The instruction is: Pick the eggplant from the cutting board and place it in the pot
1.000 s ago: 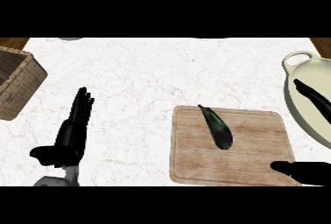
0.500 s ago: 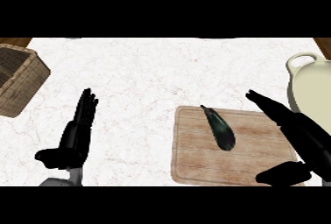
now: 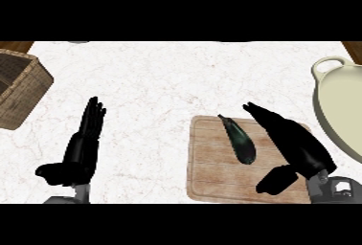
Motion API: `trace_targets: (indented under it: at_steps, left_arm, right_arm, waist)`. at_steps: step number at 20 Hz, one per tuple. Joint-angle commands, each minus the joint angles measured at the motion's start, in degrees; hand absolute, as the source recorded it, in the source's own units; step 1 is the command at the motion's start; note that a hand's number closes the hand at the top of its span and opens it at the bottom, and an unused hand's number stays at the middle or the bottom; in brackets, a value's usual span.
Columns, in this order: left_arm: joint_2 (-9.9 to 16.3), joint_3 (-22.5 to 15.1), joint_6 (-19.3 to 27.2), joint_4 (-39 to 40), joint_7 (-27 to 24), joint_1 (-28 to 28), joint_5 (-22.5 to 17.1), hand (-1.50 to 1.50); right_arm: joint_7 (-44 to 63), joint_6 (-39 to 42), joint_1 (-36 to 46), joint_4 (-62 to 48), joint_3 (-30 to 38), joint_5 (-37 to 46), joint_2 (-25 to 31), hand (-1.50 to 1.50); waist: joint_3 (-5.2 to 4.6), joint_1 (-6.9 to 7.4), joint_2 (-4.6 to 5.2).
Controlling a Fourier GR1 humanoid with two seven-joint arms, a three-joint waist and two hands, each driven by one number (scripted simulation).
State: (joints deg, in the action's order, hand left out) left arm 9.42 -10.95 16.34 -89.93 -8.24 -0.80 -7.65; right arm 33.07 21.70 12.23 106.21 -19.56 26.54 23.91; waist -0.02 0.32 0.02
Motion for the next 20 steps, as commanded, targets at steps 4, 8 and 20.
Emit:
trace_targets:
  at_steps: [4,8,20]
  left_arm:
    - [-0.3,1.0,-1.1,-2.9,2.0,0.7,1.6,0.00]
    - [-1.1,1.1,-1.5,-6.5,5.1,1.9,3.0,0.00]
    - [-5.6,3.8,-2.8,0.8,0.0,0.0,5.2,0.00]
  right_arm:
    - [-6.5,2.2,-2.9,-6.9,2.2,3.4,-0.8,-1.50]
    - [-4.1,3.3,-1.3,-6.1,2.4,6.3,-5.8,-1.50]
    - [-9.4,-0.4,0.7,-18.0,1.3,17.2,-13.7,-1.50]
  waist:
    - [0.03,-0.21,-0.05]
    - [0.02,-0.18,-0.08]
    - [0.02,-0.21,-0.01]
